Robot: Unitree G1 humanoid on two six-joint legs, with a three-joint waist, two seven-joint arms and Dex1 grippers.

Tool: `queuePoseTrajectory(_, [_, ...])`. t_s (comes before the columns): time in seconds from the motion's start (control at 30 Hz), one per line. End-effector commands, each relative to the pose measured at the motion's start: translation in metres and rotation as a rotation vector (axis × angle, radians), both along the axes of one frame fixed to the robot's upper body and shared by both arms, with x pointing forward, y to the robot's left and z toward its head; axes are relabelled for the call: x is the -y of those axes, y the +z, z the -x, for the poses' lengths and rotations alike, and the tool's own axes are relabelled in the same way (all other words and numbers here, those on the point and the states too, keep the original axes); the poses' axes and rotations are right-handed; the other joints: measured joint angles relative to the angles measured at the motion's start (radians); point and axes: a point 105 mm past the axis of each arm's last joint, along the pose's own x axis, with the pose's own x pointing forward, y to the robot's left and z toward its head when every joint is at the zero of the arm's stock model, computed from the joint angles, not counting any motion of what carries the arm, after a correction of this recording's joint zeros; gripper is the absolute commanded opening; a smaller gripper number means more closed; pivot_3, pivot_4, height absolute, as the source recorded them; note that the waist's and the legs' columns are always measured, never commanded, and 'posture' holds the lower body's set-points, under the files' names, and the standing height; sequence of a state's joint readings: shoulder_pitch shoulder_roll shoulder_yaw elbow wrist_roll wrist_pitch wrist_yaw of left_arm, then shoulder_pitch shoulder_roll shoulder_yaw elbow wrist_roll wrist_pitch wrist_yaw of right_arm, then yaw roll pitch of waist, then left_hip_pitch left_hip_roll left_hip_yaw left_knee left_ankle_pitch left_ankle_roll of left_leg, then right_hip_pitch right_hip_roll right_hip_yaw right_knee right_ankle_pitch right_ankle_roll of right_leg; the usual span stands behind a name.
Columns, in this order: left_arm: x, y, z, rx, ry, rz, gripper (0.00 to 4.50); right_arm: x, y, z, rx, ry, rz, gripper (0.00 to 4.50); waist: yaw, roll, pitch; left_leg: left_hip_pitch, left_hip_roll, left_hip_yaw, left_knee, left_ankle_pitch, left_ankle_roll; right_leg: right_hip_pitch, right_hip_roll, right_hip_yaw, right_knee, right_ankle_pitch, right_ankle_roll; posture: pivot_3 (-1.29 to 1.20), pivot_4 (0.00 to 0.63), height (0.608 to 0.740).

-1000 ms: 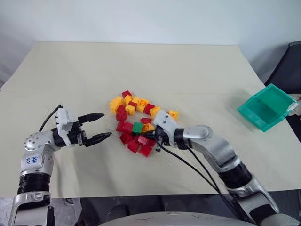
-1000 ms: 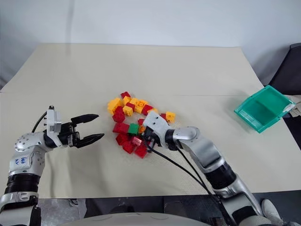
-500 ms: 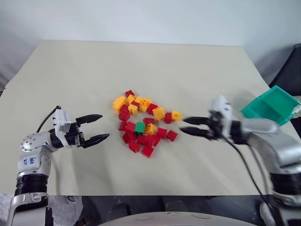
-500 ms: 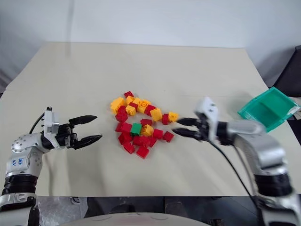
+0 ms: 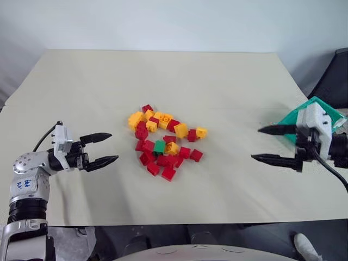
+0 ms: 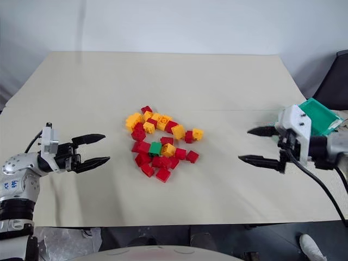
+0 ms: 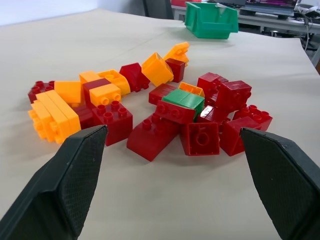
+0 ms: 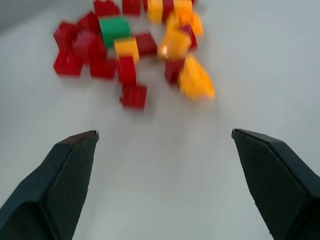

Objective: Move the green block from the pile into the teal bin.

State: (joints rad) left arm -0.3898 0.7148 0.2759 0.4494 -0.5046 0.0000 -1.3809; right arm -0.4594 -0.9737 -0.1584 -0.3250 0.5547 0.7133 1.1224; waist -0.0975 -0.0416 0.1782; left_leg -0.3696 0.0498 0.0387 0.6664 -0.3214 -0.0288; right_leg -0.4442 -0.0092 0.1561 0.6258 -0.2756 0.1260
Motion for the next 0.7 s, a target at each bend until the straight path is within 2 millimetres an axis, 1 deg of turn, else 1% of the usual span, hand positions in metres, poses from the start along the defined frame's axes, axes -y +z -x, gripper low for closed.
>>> queuePoseTrajectory(0.03, [0.006, 0.013, -0.002, 0.062, -0.01, 0.009, 4.5, -0.046, -0.014, -0.009, -0.071, 0.03, 0.08, 4.47, -0.002, 0.001, 0.0, -0.001, 0.0, -0.001, 0.0, 0.0, 0.0, 0.0, 0.0, 0.0, 0.0, 0.0, 0.0, 0.0, 0.15, 0.74])
queuePoseTrajectory(0.07, [0.007, 0.013, -0.003, 0.065, -0.008, 0.011, 4.5, -0.056, -0.018, -0.014, -0.105, 0.027, 0.11, 4.47, -0.002, 0.001, 0.001, -0.001, 0.0, -0.001, 0.0, 0.0, 0.0, -0.001, 0.0, -0.001, 0.0, 0.0, 0.0, 0.0, 0.15, 0.74])
queuePoseTrajectory(0.17, [0.009, 0.014, -0.004, 0.07, -0.005, 0.018, 4.5, -0.086, -0.022, -0.019, -0.15, 0.079, 0.13, 4.47, 0.0, 0.001, 0.001, -0.003, 0.0, -0.001, -0.001, 0.0, -0.001, -0.004, -0.001, -0.002, 0.0, -0.001, -0.003, 0.0, 0.15, 0.74])
queuePoseTrajectory(0.27, [0.011, 0.013, 0.0, 0.077, -0.009, 0.024, 4.5, -0.126, -0.031, -0.039, -0.164, 0.083, 0.2, 4.47, -0.003, 0.001, 0.001, -0.006, 0.001, -0.001, -0.001, 0.0, -0.001, -0.006, -0.002, -0.003, 0.0, -0.002, -0.003, 0.0, 0.15, 0.74])
queuePoseTrajectory(0.3, [0.012, 0.012, 0.001, 0.079, -0.011, 0.025, 4.5, -0.134, -0.032, -0.044, -0.164, 0.082, 0.219, 4.47, -0.007, 0.001, 0.001, -0.007, 0.001, 0.0, -0.001, 0.0, -0.001, -0.007, -0.002, -0.002, 0.001, -0.002, -0.003, 0.0, 0.15, 0.74])
queuePoseTrajectory(0.33, [0.013, 0.012, 0.004, 0.08, -0.015, 0.028, 4.5, -0.149, -0.033, -0.049, -0.171, 0.088, 0.233, 4.47, -0.01, 0.001, 0.001, -0.008, 0.001, 0.0, -0.001, 0.0, -0.001, -0.008, -0.003, -0.003, 0.002, -0.002, -0.003, 0.0, 0.15, 0.74])
queuePoseTrajectory(0.37, [0.013, 0.011, 0.007, 0.081, -0.02, 0.031, 4.5, -0.165, -0.035, -0.053, -0.184, 0.099, 0.248, 4.47, -0.014, 0.001, 0.001, -0.009, 0.001, 0.0, -0.001, 0.0, -0.001, -0.009, -0.002, -0.003, 0.002, -0.002, -0.003, 0.0, 0.15, 0.74])
queuePoseTrajectory(0.43, [0.015, 0.01, 0.011, 0.081, -0.028, 0.034, 4.5, -0.185, -0.042, -0.055, -0.198, 0.124, 0.296, 4.47, -0.02, 0.001, 0.001, -0.009, 0.001, -0.001, -0.001, 0.0, -0.001, -0.01, -0.002, -0.004, 0.004, -0.002, -0.003, 0.0, 0.15, 0.74])
queuePoseTrajectory(0.5, [0.015, 0.007, 0.015, 0.074, -0.04, 0.029, 4.5, -0.194, -0.051, -0.056, -0.201, 0.149, 0.347, 4.47, -0.025, 0.0, 0.0, -0.012, 0.002, -0.001, -0.001, 0.002, -0.004, -0.013, -0.003, -0.005, 0.006, -0.002, -0.003, 0.0, 0.15, 0.74])
queuePoseTrajectory(0.57, [0.016, 0.005, 0.02, 0.07, -0.052, 0.022, 4.5, -0.2, -0.061, -0.06, -0.19, 0.152, 0.404, 4.47, -0.026, 0.0, 0.0, -0.018, 0.001, -0.003, 0.0, 0.004, -0.007, -0.02, -0.01, -0.015, 0.01, -0.002, -0.003, 0.0, 0.15, 0.74])
queuePoseTrajectory(0.6, [0.016, 0.005, 0.021, 0.069, -0.055, 0.02, 4.5, -0.202, -0.064, -0.061, -0.184, 0.152, 0.423, 4.47, -0.026, 0.0, 0.0, -0.018, -0.001, -0.003, 0.0, 0.004, -0.007, -0.02, -0.017, -0.019, 0.011, -0.002, -0.004, 0.0, 0.15, 0.74])
queuePoseTrajectory(0.7, [0.016, 0.006, 0.022, 0.076, -0.043, 0.02, 4.5, -0.205, -0.071, -0.063, -0.168, 0.168, 0.471, 4.47, -0.027, 0.0, 0.0, -0.018, -0.003, -0.002, 0.002, 0.004, -0.008, -0.02, -0.02, -0.028, 0.012, -0.002, -0.004, 0.0, 0.15, 0.74])
